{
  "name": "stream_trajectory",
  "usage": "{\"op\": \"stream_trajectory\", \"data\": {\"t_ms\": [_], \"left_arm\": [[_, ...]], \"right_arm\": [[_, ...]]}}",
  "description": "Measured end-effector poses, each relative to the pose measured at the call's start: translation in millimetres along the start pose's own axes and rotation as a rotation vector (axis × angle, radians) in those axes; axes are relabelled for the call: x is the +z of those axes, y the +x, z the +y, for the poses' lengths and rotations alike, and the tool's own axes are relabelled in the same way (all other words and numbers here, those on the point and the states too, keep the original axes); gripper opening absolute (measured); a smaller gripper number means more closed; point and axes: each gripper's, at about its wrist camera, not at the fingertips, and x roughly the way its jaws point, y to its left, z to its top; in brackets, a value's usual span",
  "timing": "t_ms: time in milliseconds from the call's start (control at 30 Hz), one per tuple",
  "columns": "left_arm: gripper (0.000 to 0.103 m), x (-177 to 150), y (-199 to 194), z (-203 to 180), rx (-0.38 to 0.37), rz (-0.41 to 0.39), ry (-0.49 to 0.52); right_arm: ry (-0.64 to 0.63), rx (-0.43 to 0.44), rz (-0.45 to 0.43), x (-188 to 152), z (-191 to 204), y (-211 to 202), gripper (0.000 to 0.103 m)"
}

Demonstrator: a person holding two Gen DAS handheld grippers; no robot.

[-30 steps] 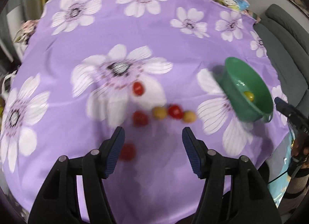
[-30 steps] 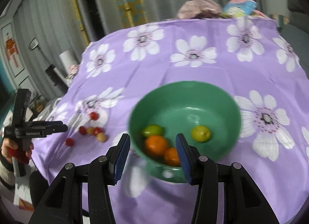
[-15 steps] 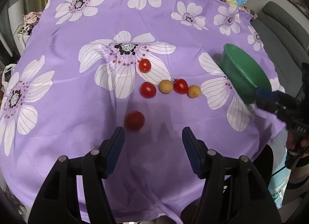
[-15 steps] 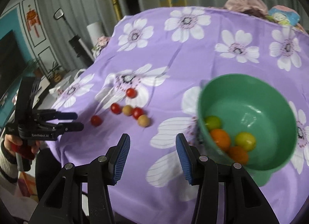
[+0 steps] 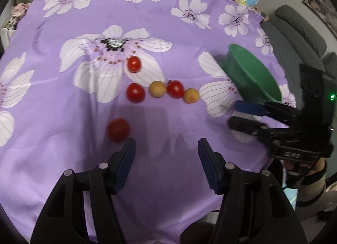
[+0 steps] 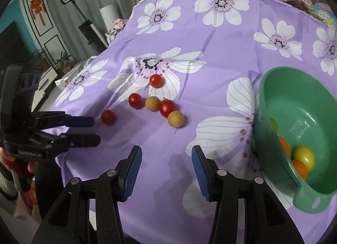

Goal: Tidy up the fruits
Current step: 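Move both tools toward the small yellow fruits beside the tomatoes, then close the right gripper on a tan fruit while the left gripper grasps a yellow fruit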

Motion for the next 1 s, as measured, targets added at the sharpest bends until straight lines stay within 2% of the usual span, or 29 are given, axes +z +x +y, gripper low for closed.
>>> {"op": "stream_trajectory", "data": {"t_ms": [267,633,700,833,900,1000], "left_arm": [[0.059,12,16,-6,-0.048,0.029,0.009],[0.054,32,35,-1,-0.026,0.073,0.026],[0.053,35,38,-1,-0.031,0.08,0.028],[0.053,42,46,-1,-0.025,0.098,0.042],[0.051,45,51,-1,-0.021,0.111,0.042],[0.049,50,58,-2,-0.01,0.126,0.05]], "right_arm": [[-0.018,-0.015,0.038,14,-1,24,0.049],[-0.043,-0.022,0.104,32,-5,59,0.049],[-0.049,-0.017,0.113,34,-6,63,0.045],[-0.056,-0.011,0.122,36,-7,68,0.043],[-0.059,-0.004,0.13,36,-8,71,0.027],[-0.055,0.006,0.126,37,-10,71,0.027]]}}
